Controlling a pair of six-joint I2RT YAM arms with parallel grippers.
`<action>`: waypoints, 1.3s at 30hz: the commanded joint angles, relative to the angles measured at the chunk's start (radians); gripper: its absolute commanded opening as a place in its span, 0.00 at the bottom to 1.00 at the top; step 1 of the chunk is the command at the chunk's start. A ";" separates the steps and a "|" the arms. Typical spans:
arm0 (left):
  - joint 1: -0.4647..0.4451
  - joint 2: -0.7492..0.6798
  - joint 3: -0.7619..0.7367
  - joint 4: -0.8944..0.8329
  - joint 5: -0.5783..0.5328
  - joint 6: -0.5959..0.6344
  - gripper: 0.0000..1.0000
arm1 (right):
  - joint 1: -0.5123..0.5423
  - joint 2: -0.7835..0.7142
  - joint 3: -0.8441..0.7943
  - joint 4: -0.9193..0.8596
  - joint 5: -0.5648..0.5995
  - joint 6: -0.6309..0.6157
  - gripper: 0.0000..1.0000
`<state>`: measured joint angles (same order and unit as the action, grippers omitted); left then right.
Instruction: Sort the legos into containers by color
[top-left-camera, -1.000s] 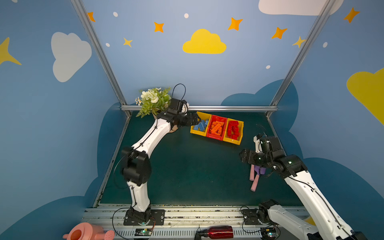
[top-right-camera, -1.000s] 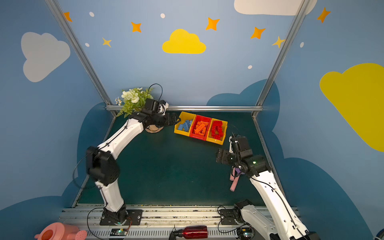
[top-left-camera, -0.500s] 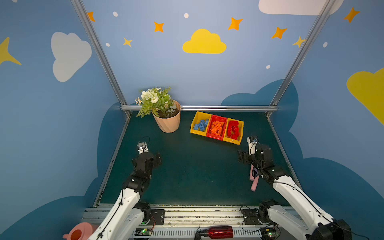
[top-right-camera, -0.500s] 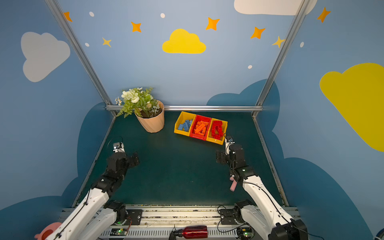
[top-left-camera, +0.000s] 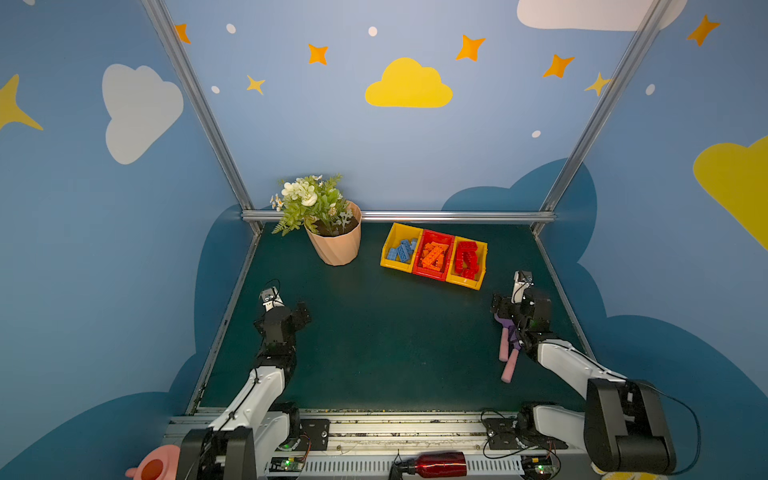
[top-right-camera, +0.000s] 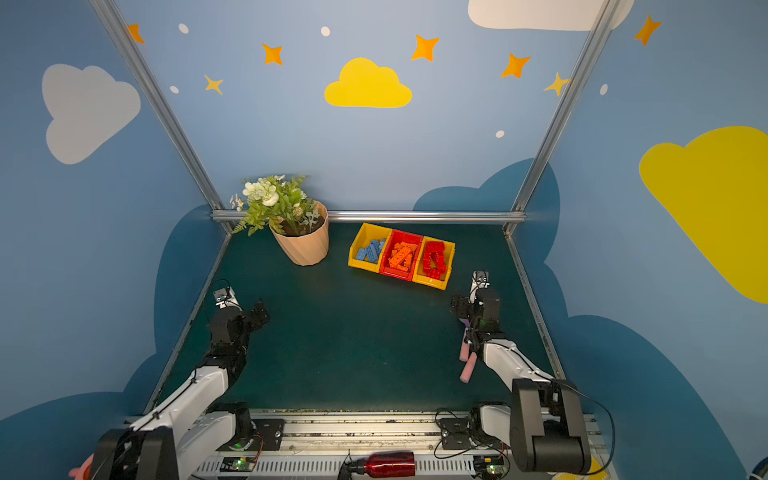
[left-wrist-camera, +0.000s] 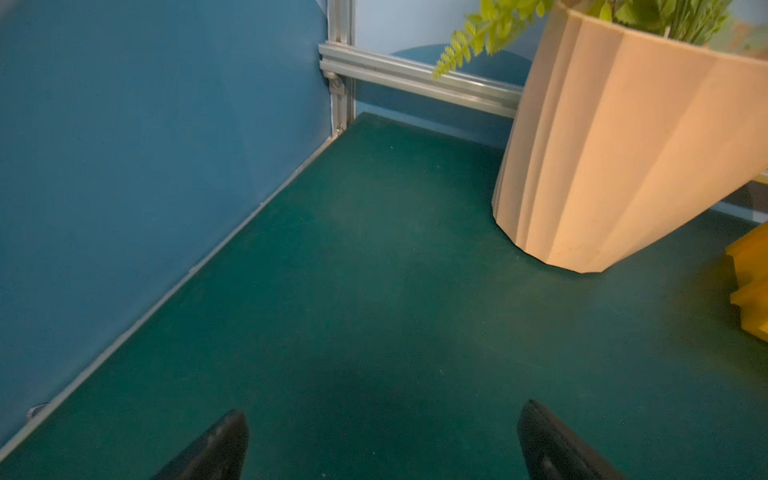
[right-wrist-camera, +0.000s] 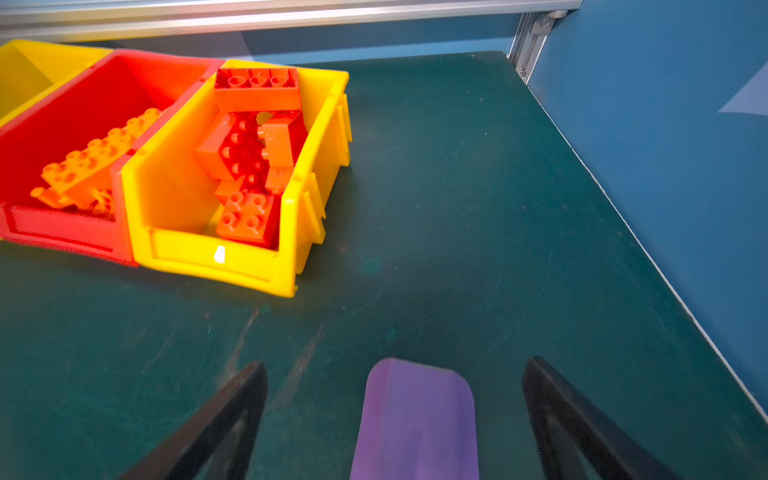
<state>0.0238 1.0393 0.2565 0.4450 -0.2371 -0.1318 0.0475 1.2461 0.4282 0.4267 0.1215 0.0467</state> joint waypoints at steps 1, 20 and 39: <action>0.010 0.098 0.005 0.206 0.062 -0.005 1.00 | -0.019 0.056 -0.014 0.153 -0.063 0.000 0.94; 0.011 0.476 0.165 0.283 0.174 0.048 1.00 | -0.043 0.259 -0.014 0.337 -0.221 -0.058 0.96; -0.004 0.475 0.168 0.278 0.156 0.067 1.00 | -0.039 0.264 -0.013 0.346 -0.215 -0.059 0.95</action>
<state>0.0212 1.5333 0.4103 0.7345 -0.0742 -0.0814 0.0036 1.5280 0.3943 0.7853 -0.0902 -0.0051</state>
